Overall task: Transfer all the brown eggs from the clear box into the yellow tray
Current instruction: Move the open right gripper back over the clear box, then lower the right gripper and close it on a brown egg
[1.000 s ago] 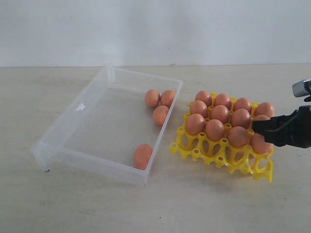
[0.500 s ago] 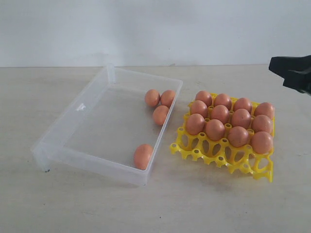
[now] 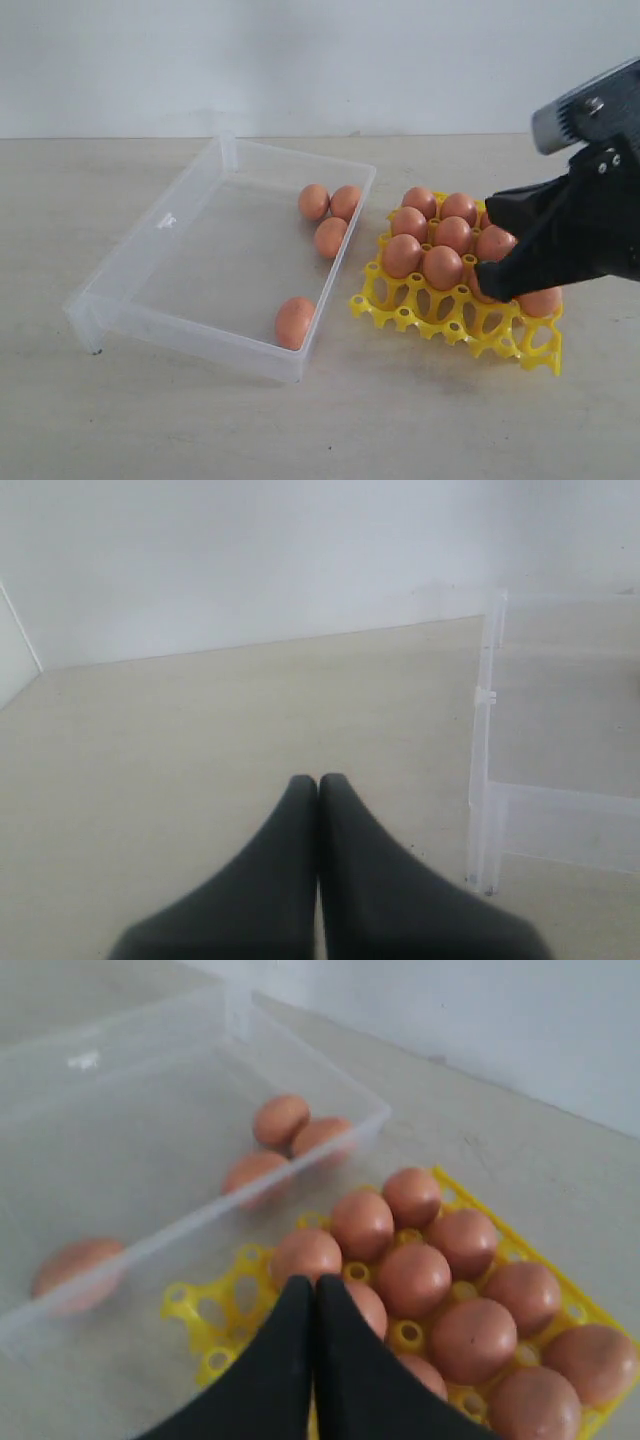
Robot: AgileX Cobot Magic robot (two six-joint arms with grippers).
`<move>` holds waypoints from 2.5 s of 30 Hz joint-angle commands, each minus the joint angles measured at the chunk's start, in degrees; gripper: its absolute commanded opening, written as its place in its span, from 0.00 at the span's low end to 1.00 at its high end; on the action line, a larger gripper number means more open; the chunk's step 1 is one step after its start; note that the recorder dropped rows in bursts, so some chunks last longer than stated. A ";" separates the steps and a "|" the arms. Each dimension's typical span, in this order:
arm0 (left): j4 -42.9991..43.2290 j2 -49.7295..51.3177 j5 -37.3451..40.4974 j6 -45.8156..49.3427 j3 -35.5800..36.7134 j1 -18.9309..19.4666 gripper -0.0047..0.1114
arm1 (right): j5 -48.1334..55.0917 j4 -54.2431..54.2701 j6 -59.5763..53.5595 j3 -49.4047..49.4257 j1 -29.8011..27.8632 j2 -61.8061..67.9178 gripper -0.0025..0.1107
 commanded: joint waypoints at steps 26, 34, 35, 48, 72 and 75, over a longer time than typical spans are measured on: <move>-0.21 -0.10 -0.44 -0.52 0.18 0.06 0.00 | 16.07 2.80 -1.07 -35.40 17.61 18.00 0.02; -0.21 -0.10 -0.44 -0.52 0.18 0.06 0.00 | 20.77 22.74 -21.14 -47.50 18.49 37.24 0.02; -0.21 -0.10 -0.44 -0.52 0.18 0.06 0.00 | 23.95 25.37 -26.35 -49.06 19.13 40.15 0.02; -0.21 -0.10 -0.56 -0.52 0.18 0.06 0.00 | 63.33 65.58 -54.52 -71.62 23.62 50.80 0.02; -0.21 -0.10 -0.58 -0.52 0.18 0.06 0.00 | 68.86 65.04 -37.72 -72.32 23.62 65.70 0.53; -0.21 -0.10 -0.58 -0.52 0.18 0.06 0.00 | 66.86 65.04 -37.72 -72.32 23.62 65.70 0.53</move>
